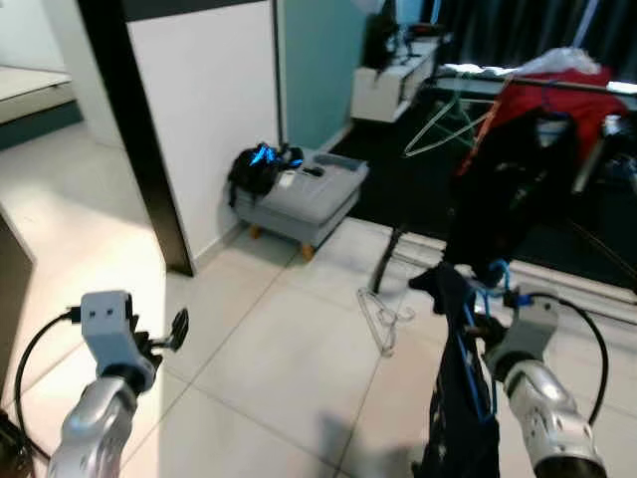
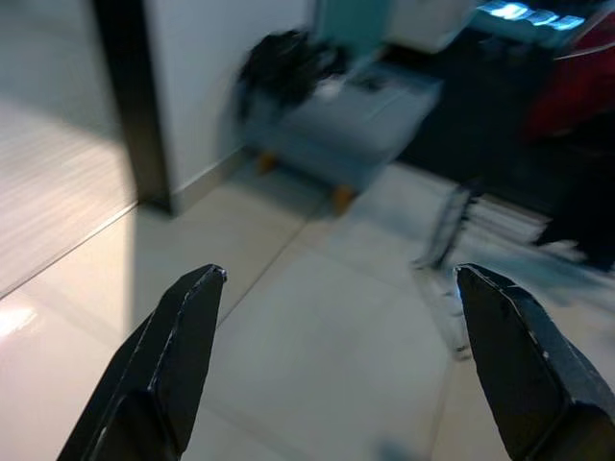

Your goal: Hang hanger

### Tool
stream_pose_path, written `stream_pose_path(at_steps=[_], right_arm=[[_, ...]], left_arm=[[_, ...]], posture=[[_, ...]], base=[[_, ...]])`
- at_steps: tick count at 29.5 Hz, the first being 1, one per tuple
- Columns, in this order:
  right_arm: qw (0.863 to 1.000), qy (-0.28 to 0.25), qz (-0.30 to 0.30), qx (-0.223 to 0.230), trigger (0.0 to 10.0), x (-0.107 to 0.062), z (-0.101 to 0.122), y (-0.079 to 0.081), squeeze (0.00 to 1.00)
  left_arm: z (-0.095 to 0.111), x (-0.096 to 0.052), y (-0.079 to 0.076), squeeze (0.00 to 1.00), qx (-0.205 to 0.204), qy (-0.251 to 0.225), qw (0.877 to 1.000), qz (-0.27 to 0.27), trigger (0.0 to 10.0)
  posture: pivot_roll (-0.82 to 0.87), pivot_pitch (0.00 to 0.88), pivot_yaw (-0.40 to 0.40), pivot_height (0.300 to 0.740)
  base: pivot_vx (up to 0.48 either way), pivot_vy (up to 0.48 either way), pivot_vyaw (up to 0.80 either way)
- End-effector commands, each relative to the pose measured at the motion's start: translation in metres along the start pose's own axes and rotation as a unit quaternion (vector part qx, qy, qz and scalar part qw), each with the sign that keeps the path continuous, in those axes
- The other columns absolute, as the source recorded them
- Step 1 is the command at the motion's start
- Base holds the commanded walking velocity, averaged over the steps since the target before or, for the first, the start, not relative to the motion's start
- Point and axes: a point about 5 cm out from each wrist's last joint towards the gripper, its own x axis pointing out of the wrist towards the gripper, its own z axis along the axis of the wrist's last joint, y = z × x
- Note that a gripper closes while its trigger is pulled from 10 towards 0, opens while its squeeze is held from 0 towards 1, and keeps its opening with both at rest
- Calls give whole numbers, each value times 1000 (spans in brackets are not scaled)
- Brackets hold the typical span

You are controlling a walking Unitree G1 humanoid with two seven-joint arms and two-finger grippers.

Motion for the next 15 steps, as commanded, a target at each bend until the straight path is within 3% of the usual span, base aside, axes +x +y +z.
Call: stream_pose_path(at_steps=[1,6,15], right_arm=[[1000,-14,2,2,0,2,2,5,0],[1000,-18,1,3,0,6,4,7,0],[1000,-27,-4,8,0,7,5,7,0]], left_arm=[[-7,-2,1,0,-7,11,1000,2,10000],[-4,-1,-2,0,-18,-1,999,-28,10000],[-4,2,-5,0,-8,-5,999,-40,10000]], posture=[[-3,0,-5,740],[0,0,-8,740],[-5,0,-3,740]], base=[[0,0,-800],[138,0,-800],[480,0,-800]])
